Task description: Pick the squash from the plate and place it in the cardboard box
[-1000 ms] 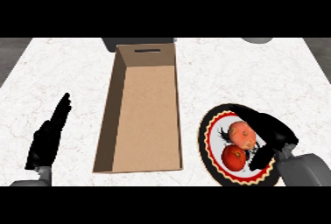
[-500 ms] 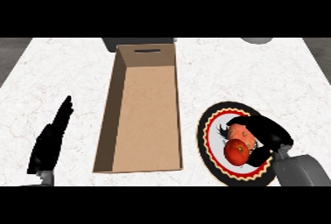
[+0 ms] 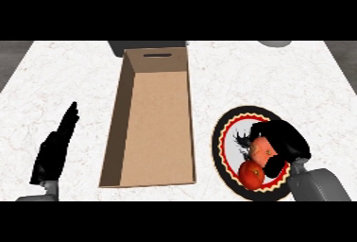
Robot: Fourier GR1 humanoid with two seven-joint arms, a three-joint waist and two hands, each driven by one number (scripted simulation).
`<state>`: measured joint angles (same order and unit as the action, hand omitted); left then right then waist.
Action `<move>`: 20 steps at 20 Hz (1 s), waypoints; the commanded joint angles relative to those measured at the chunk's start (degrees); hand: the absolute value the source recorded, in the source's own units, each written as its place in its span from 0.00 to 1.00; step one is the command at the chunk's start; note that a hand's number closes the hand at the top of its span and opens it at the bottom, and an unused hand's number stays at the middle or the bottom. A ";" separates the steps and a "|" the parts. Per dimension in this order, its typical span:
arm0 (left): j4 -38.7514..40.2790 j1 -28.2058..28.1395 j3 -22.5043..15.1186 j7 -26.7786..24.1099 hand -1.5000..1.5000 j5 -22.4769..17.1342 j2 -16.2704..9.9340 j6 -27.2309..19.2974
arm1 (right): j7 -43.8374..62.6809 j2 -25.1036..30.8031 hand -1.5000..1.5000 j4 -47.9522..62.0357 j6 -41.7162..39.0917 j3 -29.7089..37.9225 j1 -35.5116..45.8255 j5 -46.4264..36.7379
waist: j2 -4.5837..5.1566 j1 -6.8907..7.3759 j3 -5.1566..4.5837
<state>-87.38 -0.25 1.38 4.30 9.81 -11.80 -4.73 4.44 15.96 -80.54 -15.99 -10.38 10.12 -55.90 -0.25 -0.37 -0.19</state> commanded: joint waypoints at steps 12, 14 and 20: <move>-1.60 -2.11 1.74 1.04 0.50 -0.44 -0.86 -0.29 | 51.84 -15.83 1.00 -29.05 13.10 -16.66 -27.56 -29.97 | -0.81 -2.36 -0.06; -0.91 -0.63 1.58 1.06 0.50 -0.30 -0.82 -0.14 | 59.87 -15.87 1.00 -32.92 13.35 -24.34 -28.26 -33.37 | -0.41 -1.52 0.01; -2.09 0.53 0.93 2.65 0.50 -0.06 -0.72 0.31 | 62.17 -15.93 1.00 -46.15 16.70 -39.09 -25.49 -39.22 | -0.36 -0.62 0.12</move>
<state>-89.04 -1.07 2.46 6.03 9.60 -12.34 -4.65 60.58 0.49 -119.90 -3.00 -40.95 -17.03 -91.41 -0.70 -1.50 -0.16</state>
